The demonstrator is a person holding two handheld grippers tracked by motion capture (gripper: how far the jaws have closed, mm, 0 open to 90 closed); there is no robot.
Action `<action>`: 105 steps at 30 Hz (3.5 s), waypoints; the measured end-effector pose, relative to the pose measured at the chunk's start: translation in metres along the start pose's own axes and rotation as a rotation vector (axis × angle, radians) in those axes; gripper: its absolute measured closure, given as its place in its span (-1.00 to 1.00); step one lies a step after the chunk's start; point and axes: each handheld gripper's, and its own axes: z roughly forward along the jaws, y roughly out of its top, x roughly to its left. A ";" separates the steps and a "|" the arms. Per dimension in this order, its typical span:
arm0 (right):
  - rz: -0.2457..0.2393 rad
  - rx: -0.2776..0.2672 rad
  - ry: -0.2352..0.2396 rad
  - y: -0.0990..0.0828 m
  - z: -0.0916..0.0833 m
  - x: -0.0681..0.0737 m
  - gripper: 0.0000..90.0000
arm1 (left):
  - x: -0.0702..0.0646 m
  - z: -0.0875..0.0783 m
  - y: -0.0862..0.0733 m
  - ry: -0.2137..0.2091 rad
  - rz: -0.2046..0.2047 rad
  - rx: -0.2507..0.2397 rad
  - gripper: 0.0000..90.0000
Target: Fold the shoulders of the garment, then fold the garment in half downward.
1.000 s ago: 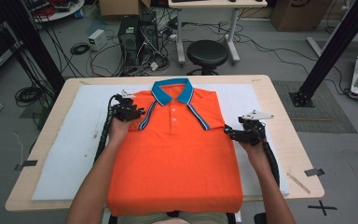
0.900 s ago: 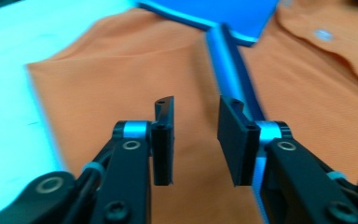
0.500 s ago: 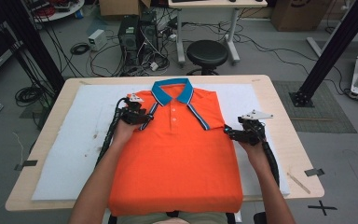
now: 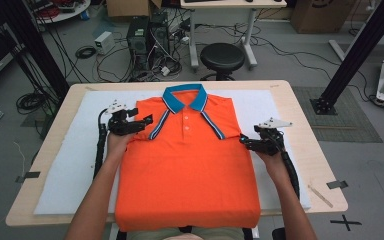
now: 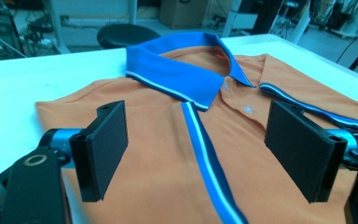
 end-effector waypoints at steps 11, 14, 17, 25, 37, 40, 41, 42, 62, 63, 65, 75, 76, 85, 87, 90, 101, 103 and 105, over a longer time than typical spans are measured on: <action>0.056 0.005 0.008 0.002 0.003 -0.005 -0.52 | -0.003 -0.020 -0.007 0.020 0.050 -0.009 -0.52; 0.059 0.012 0.024 0.002 0.001 -0.006 -0.52 | -0.004 -0.020 -0.007 0.028 0.059 0.001 -0.52; 0.052 0.012 0.025 0.002 0.001 -0.005 -0.52 | -0.003 -0.020 -0.009 0.029 0.061 0.011 -0.52; 0.050 0.010 0.018 0.002 0.002 -0.004 -0.52 | -0.003 -0.023 -0.010 0.031 0.053 0.015 -0.52; 0.062 0.032 0.006 -0.005 -0.001 -0.003 -0.25 | -0.005 -0.038 -0.018 0.043 0.004 0.097 -0.52; 0.071 0.041 0.000 -0.009 -0.003 -0.004 -0.16 | -0.008 -0.045 -0.021 0.067 -0.006 0.125 -0.47; 0.073 0.043 0.000 -0.011 -0.003 -0.004 -0.11 | -0.008 -0.045 -0.021 0.067 -0.006 0.125 -0.45; 0.075 0.047 0.000 -0.012 -0.004 -0.005 -0.07 | -0.010 -0.051 -0.025 0.086 -0.008 0.162 -0.42; 0.045 0.156 0.038 -0.033 -0.012 0.011 0.44 | -0.023 -0.086 -0.055 0.162 -0.052 0.325 0.23; 0.043 0.160 0.041 -0.033 -0.012 0.012 0.44 | -0.024 -0.085 -0.055 0.171 -0.045 0.329 0.26; 0.044 0.163 0.042 -0.033 -0.011 0.012 0.44 | -0.024 -0.085 -0.055 0.179 -0.037 0.333 0.34; 0.004 0.190 0.049 -0.033 -0.010 0.017 0.95 | -0.029 -0.086 -0.056 0.202 0.011 0.337 0.94; -0.016 0.195 0.038 -0.033 -0.011 0.019 0.97 | -0.027 -0.087 -0.056 0.193 -0.006 0.337 0.95; -0.002 0.198 0.062 -0.036 -0.029 0.018 0.98 | -0.027 -0.111 -0.058 0.138 -0.039 0.320 0.96; 0.001 0.196 0.067 -0.037 -0.034 0.019 0.98 | -0.028 -0.113 -0.059 0.135 -0.039 0.321 0.96; 0.007 0.186 0.063 -0.038 -0.037 0.021 0.95 | -0.028 -0.116 -0.063 0.122 -0.062 0.296 0.93; 0.028 0.121 0.035 -0.045 -0.054 0.029 0.51 | -0.034 -0.128 -0.070 0.119 -0.079 0.272 0.25; 0.030 0.131 0.033 -0.049 -0.058 0.031 0.51 | -0.037 -0.132 -0.072 0.118 -0.081 0.267 0.25; 0.028 0.143 0.033 -0.054 -0.060 0.034 0.51 | -0.040 -0.136 -0.074 0.115 -0.081 0.266 0.25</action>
